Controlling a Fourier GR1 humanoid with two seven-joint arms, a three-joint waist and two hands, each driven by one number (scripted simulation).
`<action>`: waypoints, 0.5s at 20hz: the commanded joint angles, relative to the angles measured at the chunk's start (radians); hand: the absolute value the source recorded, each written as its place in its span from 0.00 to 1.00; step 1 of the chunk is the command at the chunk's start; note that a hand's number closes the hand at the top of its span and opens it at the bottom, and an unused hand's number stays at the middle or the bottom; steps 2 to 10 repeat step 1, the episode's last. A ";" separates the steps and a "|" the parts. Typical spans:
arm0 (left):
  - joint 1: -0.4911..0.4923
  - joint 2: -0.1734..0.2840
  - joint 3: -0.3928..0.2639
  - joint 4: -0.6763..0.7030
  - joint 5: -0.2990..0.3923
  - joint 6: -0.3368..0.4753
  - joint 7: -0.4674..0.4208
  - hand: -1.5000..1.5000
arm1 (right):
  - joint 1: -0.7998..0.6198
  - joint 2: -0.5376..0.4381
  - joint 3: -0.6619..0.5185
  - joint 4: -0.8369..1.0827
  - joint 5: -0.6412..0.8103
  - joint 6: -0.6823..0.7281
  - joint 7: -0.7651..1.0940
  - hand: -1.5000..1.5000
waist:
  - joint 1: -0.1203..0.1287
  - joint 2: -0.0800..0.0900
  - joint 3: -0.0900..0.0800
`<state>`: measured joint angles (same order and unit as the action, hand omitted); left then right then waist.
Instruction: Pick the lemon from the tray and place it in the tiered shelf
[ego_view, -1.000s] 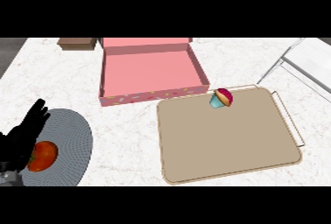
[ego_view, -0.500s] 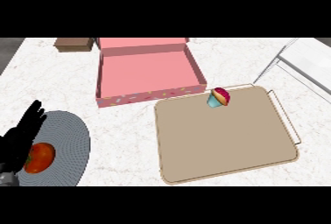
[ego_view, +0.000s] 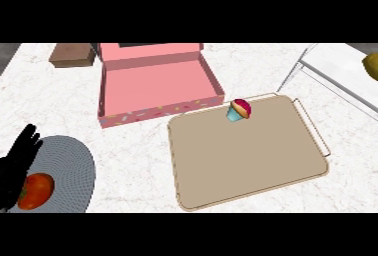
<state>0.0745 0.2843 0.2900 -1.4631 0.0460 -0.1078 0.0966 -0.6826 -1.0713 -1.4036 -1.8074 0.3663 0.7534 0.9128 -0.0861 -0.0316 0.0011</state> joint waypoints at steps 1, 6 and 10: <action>0.028 -0.005 0.012 0.008 0.019 -0.011 0.006 0.50 | 0.028 -0.164 -0.145 0.059 -0.081 0.222 0.145 0.00 | -0.020 -0.003 -0.003; 0.028 -0.005 0.012 0.008 0.019 -0.011 0.006 0.50 | 0.028 -0.164 -0.145 0.059 -0.081 0.222 0.145 0.00 | -0.020 -0.003 -0.003; 0.028 -0.005 0.012 0.008 0.019 -0.011 0.006 0.50 | 0.028 -0.164 -0.145 0.059 -0.081 0.222 0.145 0.00 | -0.020 -0.003 -0.003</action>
